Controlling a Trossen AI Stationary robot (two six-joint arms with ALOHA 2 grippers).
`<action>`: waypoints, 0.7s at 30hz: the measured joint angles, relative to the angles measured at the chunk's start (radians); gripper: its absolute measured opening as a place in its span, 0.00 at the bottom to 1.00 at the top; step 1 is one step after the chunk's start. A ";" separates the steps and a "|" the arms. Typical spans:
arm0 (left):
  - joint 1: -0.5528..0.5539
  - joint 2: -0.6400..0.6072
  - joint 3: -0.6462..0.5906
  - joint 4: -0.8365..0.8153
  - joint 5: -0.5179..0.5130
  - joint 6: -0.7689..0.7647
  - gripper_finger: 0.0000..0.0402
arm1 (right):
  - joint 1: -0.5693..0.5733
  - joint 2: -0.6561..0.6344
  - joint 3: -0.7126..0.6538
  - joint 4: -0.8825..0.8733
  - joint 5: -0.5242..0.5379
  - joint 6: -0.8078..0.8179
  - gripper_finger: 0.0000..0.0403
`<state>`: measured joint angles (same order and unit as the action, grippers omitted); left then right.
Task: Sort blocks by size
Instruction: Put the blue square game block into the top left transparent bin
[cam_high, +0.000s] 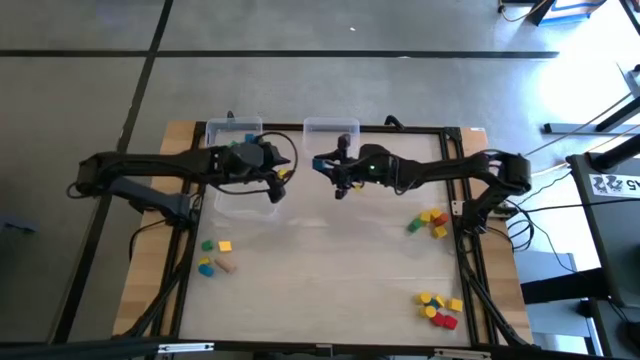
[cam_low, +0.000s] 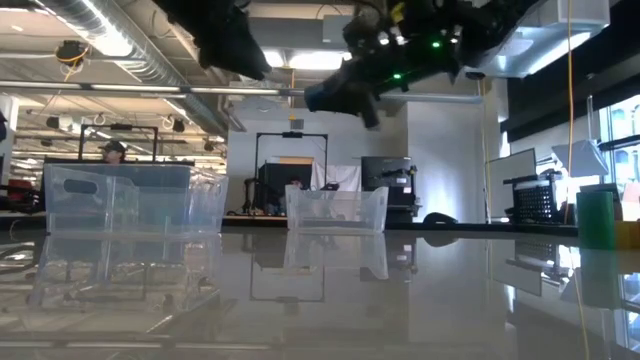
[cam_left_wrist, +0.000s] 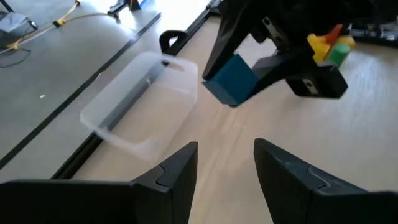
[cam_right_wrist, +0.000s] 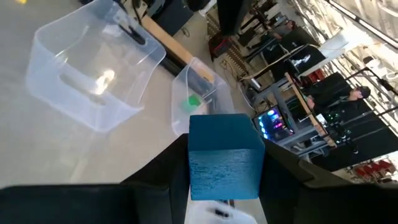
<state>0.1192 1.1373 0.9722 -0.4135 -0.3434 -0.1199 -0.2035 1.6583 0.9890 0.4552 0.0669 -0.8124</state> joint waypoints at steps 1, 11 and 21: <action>0.000 -0.020 0.000 -0.031 0.000 -0.004 0.39 | 0.000 0.019 0.026 -0.015 0.000 0.000 0.37; 0.000 -0.221 0.000 -0.150 -0.148 0.023 0.39 | -0.023 0.287 0.435 -0.206 0.018 0.013 0.37; 0.038 -0.313 0.000 -0.154 -0.219 0.070 0.39 | -0.078 0.609 0.886 -0.324 0.002 0.089 0.37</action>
<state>0.1568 0.8243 0.9722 -0.5674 -0.5628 -0.0498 -0.2815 2.2676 1.8749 0.1314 0.0691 -0.7235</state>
